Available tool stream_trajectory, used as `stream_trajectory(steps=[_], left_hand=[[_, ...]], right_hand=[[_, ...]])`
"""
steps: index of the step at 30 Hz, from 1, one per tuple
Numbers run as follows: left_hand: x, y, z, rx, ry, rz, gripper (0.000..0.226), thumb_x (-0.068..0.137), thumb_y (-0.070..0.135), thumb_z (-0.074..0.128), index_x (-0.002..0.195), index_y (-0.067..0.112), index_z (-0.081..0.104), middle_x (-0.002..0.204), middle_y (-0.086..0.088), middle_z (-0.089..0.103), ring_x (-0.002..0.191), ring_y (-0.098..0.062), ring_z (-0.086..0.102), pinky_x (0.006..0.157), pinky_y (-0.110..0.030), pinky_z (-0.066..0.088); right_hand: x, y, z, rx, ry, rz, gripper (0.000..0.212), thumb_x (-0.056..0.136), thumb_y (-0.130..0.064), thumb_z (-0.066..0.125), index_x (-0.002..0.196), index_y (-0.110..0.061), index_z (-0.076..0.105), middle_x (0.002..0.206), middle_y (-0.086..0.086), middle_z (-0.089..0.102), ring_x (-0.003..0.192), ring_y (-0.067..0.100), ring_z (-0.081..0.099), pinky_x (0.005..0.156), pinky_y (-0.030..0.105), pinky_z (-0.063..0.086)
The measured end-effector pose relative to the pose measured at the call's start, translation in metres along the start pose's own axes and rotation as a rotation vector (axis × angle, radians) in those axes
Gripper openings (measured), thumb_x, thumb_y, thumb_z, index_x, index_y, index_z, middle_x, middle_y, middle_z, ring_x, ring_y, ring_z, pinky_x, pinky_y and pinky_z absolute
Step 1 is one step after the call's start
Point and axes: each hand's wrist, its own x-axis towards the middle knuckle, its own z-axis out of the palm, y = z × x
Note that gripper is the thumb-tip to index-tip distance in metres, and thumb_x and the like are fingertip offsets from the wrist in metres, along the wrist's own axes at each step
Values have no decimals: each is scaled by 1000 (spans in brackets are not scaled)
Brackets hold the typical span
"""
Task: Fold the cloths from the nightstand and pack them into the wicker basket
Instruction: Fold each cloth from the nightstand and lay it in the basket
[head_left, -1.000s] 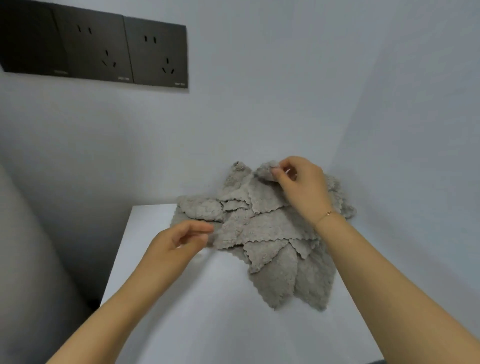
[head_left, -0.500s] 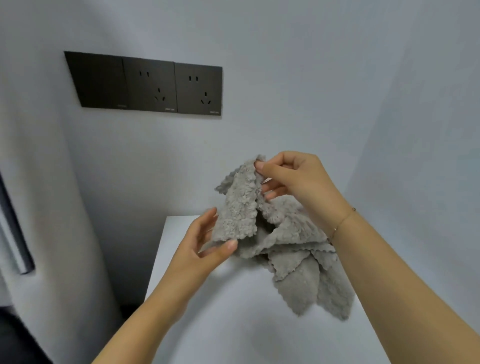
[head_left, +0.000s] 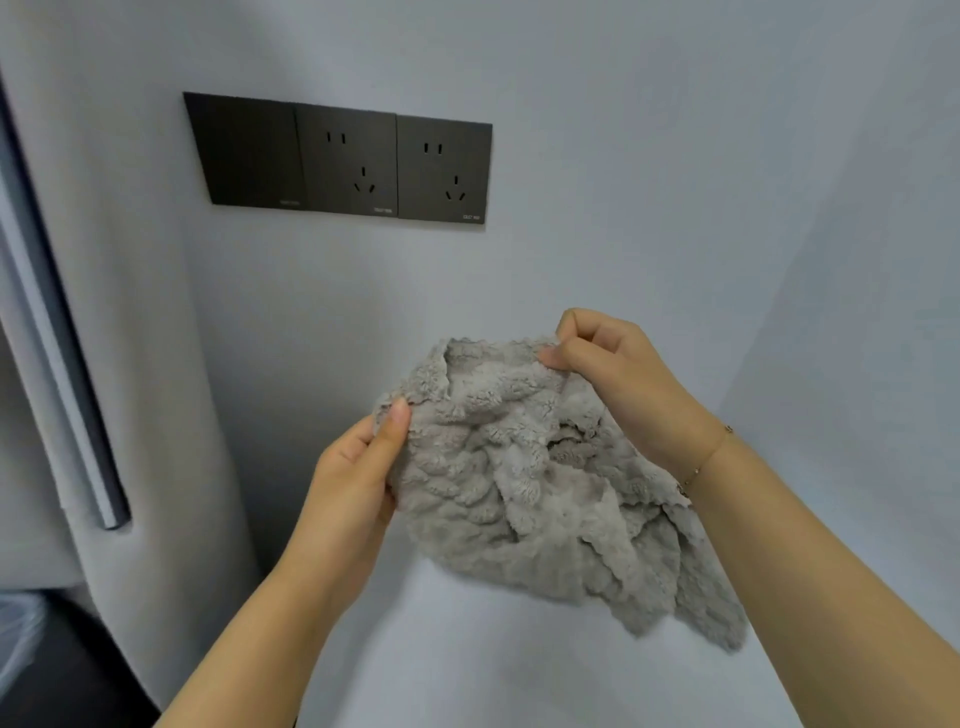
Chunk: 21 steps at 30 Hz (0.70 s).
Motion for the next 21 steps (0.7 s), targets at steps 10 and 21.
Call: stream_trajectory(steps=[10, 21], left_hand=[[16, 30, -1, 16, 40, 1, 30, 97, 30, 52, 115, 11, 67, 110, -8, 73, 100, -23, 71, 82, -35, 59], [65, 104, 28, 123, -41, 116, 33, 101, 36, 47, 125, 19, 62, 119, -2, 70, 111, -21, 66, 100, -45, 49]], right_hand=[[5, -18, -22, -104, -221, 2, 47, 71, -30, 77, 115, -31, 61, 108, -10, 61, 105, -8, 52, 85, 8, 42], [10, -17, -46, -464, 237, -263, 30, 90, -25, 66, 80, 1, 57, 82, 12, 56, 76, 19, 51, 70, 29, 40]])
